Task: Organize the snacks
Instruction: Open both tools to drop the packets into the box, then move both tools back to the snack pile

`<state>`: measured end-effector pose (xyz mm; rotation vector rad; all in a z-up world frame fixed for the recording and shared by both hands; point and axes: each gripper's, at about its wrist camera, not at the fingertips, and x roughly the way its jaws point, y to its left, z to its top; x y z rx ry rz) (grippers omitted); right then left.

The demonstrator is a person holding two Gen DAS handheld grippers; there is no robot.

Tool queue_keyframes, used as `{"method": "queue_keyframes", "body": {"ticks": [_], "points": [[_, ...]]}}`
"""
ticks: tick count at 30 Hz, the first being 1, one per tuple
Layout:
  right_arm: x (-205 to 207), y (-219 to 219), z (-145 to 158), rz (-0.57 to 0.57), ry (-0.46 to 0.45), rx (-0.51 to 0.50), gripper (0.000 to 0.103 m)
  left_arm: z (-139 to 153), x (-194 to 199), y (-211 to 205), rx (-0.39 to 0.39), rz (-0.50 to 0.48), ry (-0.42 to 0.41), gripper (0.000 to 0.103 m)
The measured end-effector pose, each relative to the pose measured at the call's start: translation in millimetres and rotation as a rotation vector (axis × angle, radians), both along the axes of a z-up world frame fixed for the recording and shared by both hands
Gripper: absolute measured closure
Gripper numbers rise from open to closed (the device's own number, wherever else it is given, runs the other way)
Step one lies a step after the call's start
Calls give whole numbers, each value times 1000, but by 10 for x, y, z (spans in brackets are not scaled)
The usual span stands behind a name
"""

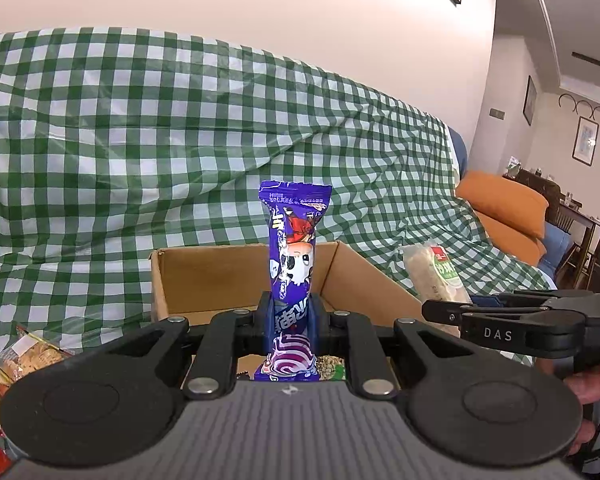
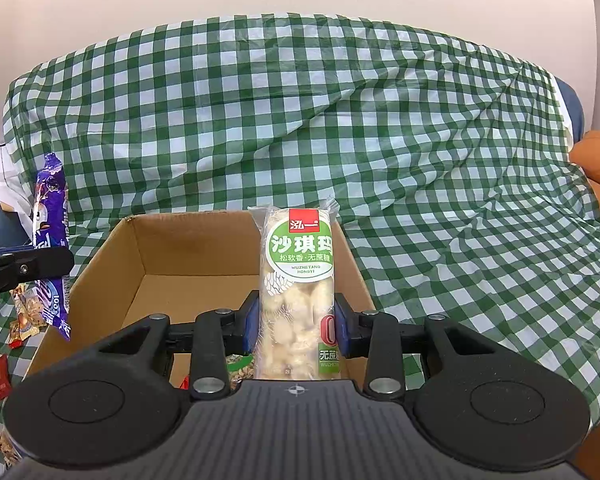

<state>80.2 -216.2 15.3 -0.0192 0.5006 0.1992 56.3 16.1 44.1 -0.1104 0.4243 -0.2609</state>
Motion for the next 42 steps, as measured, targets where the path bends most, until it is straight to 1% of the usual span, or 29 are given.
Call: {"method": "queue_keyframes", "body": {"ticks": [11,16,17,18,20,21,22,25,30,35,38,42], "points": [[2,23,2,9,-6,-10,65,2,17,-32,5,-16,0,85],[4,33,1,10,-5,-12,65,-3,7,-40,-14,-42,8,85],[5,39,1,11,-3,-12,64,-6,12,-44,-21,-52,15,84],[12,44,1,13,-2,-13,64,-11,15,-52,-23,-59,20,80],[21,55,-4,11,2,-20,55,-17,9,-81,-8,-60,17,77],[25,58,-7,10,3,-23,47,-19,8,-87,-7,-60,17,77],[25,59,-5,7,1,-25,45,-21,6,-89,-8,-61,18,77],[24,61,0,4,-4,-28,43,-18,13,-80,-10,-51,17,77],[28,56,-5,1,1,-23,43,-11,21,-60,-5,-37,24,77],[22,97,-2,8,5,-10,43,-11,30,23,2,-5,47,77],[8,172,7,15,8,5,43,21,16,186,-22,40,57,77],[-23,354,35,29,12,45,44,70,24,512,-75,131,83,77]]}}
